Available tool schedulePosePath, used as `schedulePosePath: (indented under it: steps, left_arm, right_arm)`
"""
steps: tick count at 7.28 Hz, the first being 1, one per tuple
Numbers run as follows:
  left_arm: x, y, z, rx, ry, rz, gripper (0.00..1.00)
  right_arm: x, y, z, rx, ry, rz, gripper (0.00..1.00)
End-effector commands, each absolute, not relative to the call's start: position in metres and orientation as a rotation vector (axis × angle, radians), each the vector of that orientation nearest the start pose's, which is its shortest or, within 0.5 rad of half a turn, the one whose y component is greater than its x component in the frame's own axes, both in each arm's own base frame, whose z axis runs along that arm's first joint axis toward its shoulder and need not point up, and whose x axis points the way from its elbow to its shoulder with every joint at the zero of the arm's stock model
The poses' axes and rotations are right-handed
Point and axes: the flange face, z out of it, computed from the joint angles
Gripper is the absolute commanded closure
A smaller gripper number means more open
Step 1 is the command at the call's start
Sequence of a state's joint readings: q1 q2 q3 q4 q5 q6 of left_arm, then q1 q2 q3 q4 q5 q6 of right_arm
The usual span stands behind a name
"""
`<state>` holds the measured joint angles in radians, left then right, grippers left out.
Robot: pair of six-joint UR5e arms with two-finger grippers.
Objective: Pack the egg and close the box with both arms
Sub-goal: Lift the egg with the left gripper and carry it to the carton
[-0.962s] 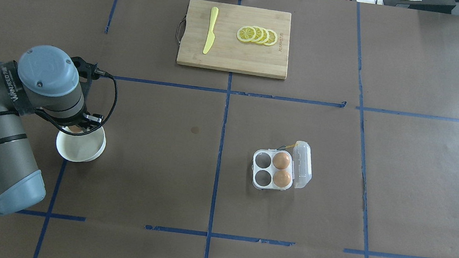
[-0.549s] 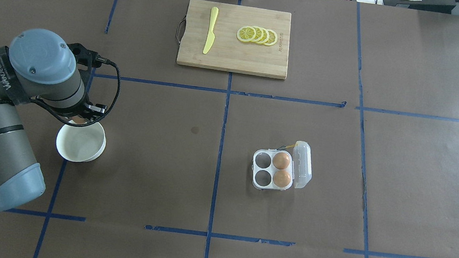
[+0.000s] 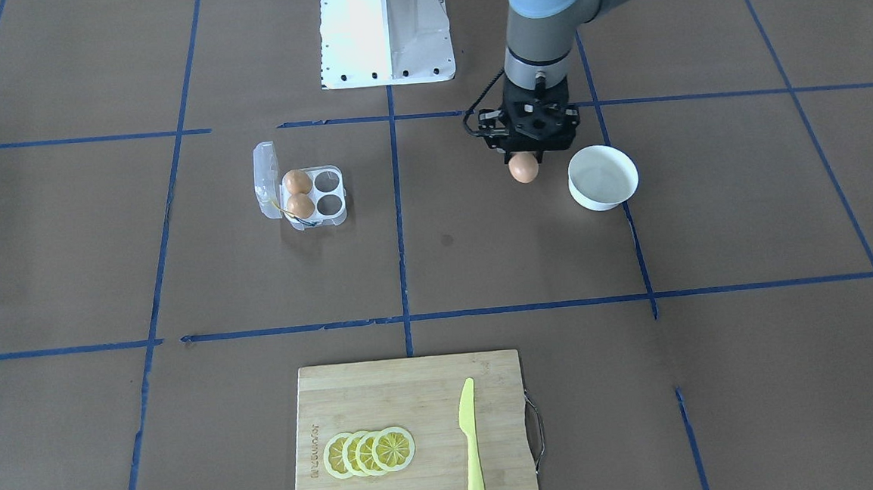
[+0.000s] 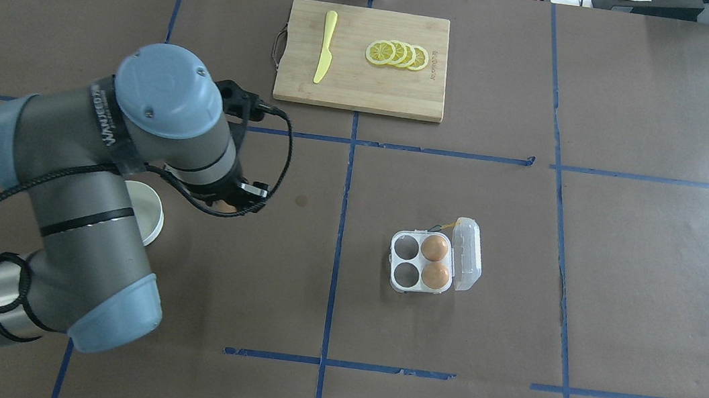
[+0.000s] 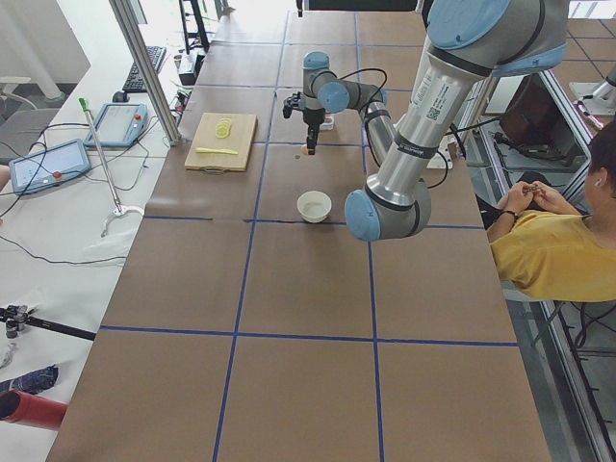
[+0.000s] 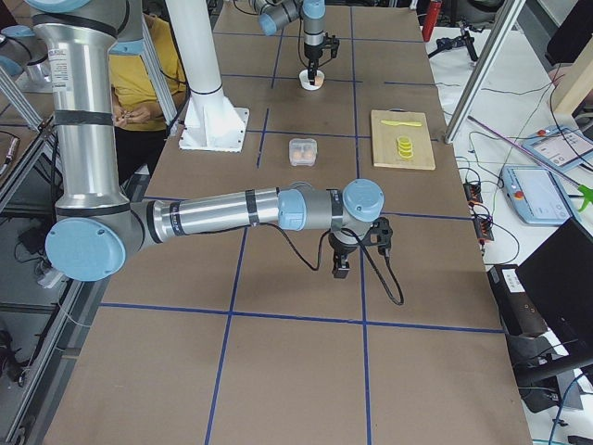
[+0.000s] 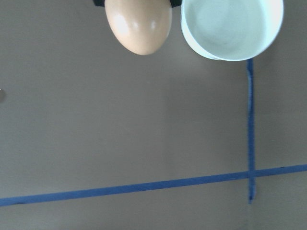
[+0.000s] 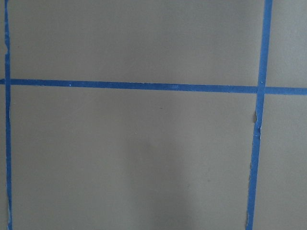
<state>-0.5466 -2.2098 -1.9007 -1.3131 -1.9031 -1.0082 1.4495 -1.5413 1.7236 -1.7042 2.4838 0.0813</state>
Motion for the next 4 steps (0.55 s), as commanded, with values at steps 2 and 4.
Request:
schedulePosePath:
  steps: [2, 4]
  left_arm:
    - [0.567, -0.359, 0.132, 0.362, 0.898, 0.227, 1.00]
    - [0.604, -0.340, 0.114, 0.598, 0.927, 0.286, 1.00]
  right_arm:
    - [-0.007, -0.503, 0.573, -0.049, -0.916, -0.059, 0.00]
    - [-0.007, -0.503, 0.573, -0.049, -0.916, -0.059, 0.00]
